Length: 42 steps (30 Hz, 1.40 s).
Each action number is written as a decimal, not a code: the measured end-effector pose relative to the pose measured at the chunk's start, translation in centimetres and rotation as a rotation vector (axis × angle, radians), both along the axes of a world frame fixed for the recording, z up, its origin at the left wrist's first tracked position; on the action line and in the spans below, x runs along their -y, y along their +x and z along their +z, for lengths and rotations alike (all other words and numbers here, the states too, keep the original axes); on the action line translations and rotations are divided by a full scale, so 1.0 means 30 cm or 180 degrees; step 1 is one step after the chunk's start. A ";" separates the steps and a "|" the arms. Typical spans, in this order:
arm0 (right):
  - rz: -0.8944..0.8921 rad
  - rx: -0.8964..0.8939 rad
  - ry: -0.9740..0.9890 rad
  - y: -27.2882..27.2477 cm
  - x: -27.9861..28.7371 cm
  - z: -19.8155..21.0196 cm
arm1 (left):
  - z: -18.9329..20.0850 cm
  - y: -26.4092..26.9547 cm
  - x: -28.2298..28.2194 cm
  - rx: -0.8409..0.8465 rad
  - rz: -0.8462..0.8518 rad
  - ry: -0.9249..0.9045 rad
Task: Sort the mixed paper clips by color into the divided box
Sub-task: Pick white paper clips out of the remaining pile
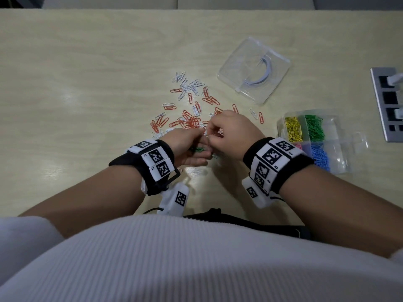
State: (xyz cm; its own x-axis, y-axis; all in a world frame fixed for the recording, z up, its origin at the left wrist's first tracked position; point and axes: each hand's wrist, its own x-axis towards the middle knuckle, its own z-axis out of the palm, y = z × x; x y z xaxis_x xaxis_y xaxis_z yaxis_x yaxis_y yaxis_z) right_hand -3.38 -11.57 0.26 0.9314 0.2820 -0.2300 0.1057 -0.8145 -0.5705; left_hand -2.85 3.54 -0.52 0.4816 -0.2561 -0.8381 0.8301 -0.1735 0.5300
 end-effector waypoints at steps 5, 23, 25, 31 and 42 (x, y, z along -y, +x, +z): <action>-0.0101 0.0111 0.0356 -0.011 -0.036 -0.006 | -0.002 0.004 -0.029 -0.0065 0.0067 0.0042; 0.0193 -0.0001 -0.1243 -0.005 -0.007 -0.070 | -0.001 -0.014 -0.105 0.0012 -0.0303 0.0295; 0.0192 -0.0013 -0.0700 -0.014 -0.020 -0.049 | -0.008 -0.013 -0.097 -0.0083 -0.0216 0.0220; 0.0401 -0.0035 -0.0346 -0.040 -0.063 -0.029 | -0.012 -0.005 -0.099 -0.0161 -0.0215 0.0052; 0.0722 -0.0019 -0.1668 -0.077 -0.066 -0.066 | -0.022 -0.019 -0.161 -0.0357 -0.0117 0.0288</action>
